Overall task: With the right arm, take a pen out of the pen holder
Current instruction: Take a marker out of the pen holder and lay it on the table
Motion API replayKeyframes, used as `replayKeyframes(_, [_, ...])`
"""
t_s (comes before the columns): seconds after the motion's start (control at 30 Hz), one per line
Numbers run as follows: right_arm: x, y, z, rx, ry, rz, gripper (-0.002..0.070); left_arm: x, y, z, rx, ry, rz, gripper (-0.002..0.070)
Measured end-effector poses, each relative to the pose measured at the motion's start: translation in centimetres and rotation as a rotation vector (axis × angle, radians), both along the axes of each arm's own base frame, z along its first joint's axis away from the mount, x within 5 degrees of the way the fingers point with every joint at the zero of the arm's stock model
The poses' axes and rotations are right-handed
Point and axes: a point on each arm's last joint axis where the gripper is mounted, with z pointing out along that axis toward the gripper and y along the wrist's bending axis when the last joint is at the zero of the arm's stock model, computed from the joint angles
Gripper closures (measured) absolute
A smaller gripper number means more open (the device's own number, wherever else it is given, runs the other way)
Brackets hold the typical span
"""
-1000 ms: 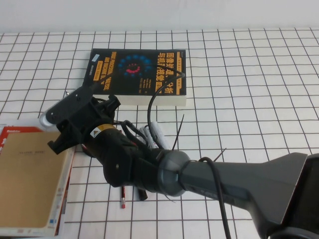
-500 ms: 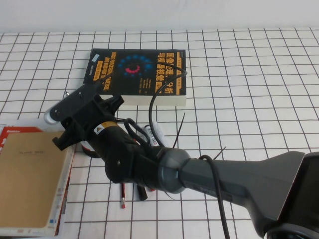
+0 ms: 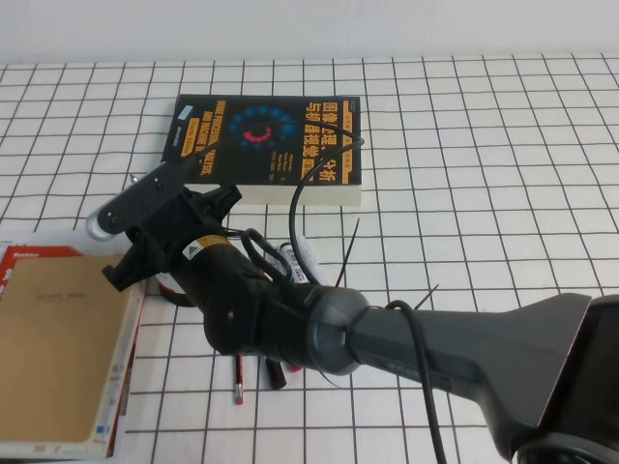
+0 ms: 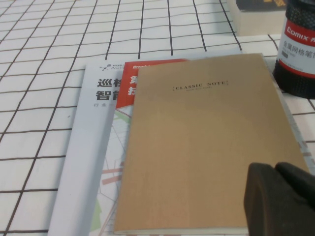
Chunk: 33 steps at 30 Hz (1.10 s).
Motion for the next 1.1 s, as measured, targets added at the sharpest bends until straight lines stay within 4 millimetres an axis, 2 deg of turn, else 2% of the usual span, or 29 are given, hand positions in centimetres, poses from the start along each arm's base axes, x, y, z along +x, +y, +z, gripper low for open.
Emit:
replayKeyframes(0.23, [0.1,0.0,-0.1,0.002,0.005,-0.004,0.0531,0.0,0.0,0.0,0.0,0.0,0.0,0.0679])
replayKeyframes(0.5, [0.0,-0.1,0.0,0.009,0.021,-0.004,0.0533,0.0,0.0,0.0,0.0,0.0,0.0,0.0679])
replayKeyframes(0.63, [-0.1,-0.2,1.0,0.017,0.036,0.008,0.0534,0.0,0.0,0.0,0.0,0.0,0.0,0.0679])
replayKeyframes(0.93, [-0.8,-1.6,7.6,0.085,-0.017,0.045,0.0534,0.0,0.0,0.0,0.0,0.0,0.0,0.0679])
replayKeyframes(1.1, [-1.3,-3.1,11.3,0.089,0.018,0.141,0.0534,0.0,0.0,0.0,0.0,0.0,0.0,0.0679])
